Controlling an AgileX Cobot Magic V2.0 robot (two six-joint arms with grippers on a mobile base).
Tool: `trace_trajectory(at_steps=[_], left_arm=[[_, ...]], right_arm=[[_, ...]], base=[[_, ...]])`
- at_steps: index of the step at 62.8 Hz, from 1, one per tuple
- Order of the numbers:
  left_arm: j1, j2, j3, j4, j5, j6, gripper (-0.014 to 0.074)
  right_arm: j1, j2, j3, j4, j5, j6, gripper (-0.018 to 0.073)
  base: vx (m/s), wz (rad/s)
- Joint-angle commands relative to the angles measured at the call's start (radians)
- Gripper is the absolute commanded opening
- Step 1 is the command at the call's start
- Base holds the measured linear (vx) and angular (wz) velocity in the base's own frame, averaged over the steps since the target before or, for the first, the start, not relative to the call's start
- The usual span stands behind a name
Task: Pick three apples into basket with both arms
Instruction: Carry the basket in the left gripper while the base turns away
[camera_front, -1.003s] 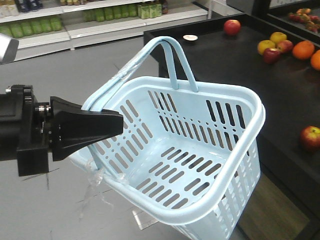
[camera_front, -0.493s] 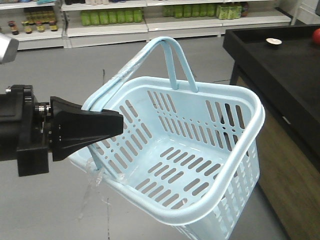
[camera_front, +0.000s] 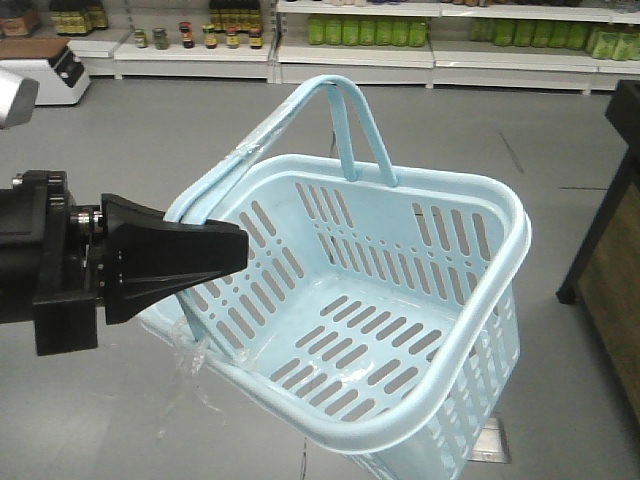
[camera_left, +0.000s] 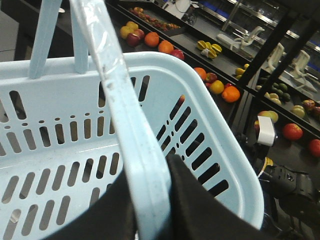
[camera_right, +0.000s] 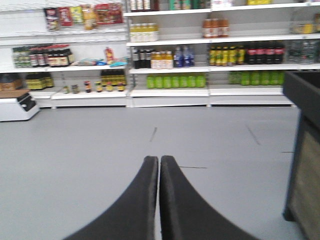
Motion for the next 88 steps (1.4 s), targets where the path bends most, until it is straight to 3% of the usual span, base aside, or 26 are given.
trace_trajectory(at_steps=[1,51,88], left_arm=[[-0.002,-0.023,-0.03,0.001,0.016,-0.014,-0.0008],[-0.002,-0.023,-0.03,0.001,0.013,-0.014,-0.0008],[-0.002,-0.023,-0.03,0.001,0.013,-0.014,-0.0008]], right_arm=[[-0.005,-0.011,0.013,-0.013,-0.073,0.0,-0.0004],[-0.005,-0.011,0.013,-0.013,-0.073,0.0,-0.0004],[-0.005,-0.011,0.013,-0.013,-0.073,0.0,-0.0004]], base=[[0.0,0.51],[0.08,0.36],[0.19,0.05]])
